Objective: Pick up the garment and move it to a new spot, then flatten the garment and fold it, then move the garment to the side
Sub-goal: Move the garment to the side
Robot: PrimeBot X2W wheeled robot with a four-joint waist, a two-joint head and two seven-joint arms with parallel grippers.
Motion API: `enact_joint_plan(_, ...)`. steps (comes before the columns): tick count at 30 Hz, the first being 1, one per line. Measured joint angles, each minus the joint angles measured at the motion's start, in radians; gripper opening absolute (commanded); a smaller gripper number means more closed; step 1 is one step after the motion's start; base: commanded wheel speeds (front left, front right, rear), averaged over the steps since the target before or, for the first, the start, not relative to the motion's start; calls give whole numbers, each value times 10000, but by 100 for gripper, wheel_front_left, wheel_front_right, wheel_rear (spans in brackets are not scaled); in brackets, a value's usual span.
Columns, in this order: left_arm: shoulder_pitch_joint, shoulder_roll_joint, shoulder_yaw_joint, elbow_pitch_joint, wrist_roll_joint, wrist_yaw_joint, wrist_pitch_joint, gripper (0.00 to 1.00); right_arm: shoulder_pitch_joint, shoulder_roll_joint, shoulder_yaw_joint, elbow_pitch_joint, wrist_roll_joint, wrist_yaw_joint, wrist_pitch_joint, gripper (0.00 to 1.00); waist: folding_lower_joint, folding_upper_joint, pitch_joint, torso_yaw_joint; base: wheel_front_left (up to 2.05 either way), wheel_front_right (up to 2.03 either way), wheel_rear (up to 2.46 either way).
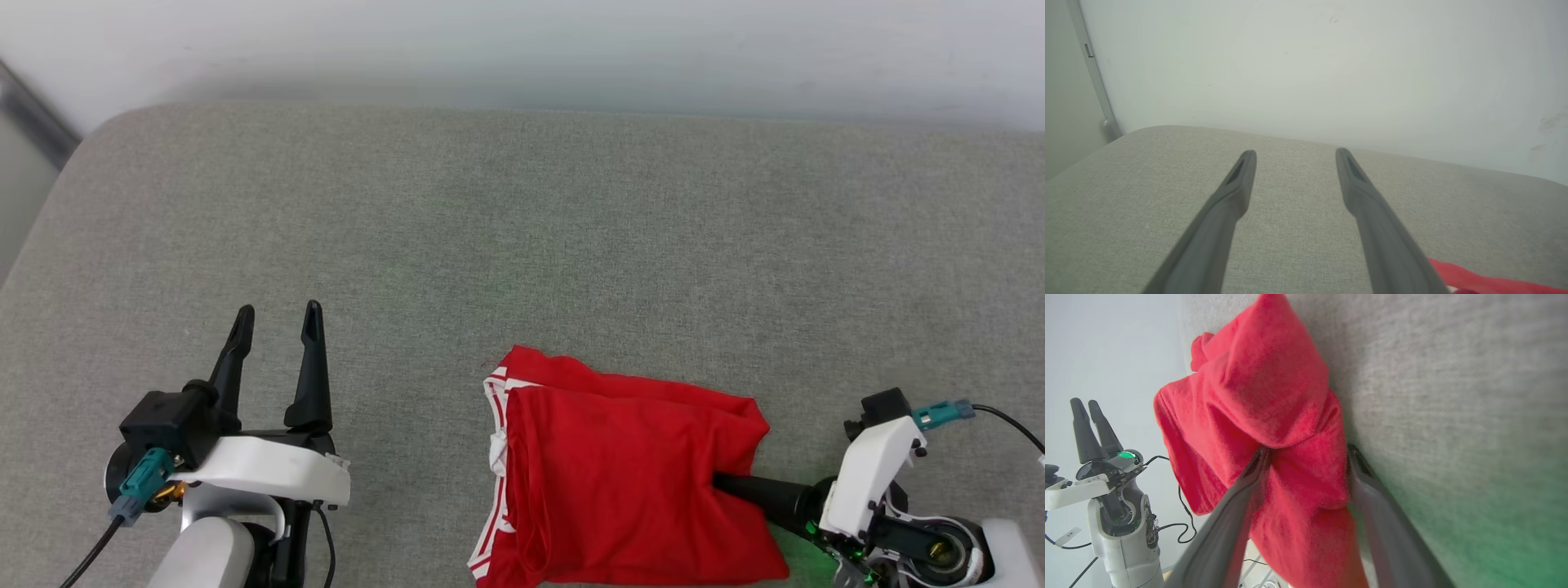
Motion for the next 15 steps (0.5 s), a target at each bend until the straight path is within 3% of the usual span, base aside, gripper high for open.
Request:
enact_joint_plan(1, 1, -13, 25, 23, 17, -17, 0, 100, 2, 6, 50, -10, -25, 0, -35, 0, 0, 0, -37, -6, 0, 0, 0)
enact_joint_plan(8, 251, -13, 100, 171, 173, -17, 0, 100, 20, 82, 433, -581, -435, -12, -477, 0, 0, 0, -434, -276, 0, 0, 0)
enact_joint_plan(15, 599, 188, 82, -54, 355, 115, 15, 100, 17, -535, 832, -1193, -2420, -12, -1197, 0, 0, 0, -794, -1125, 0, 0, 0)
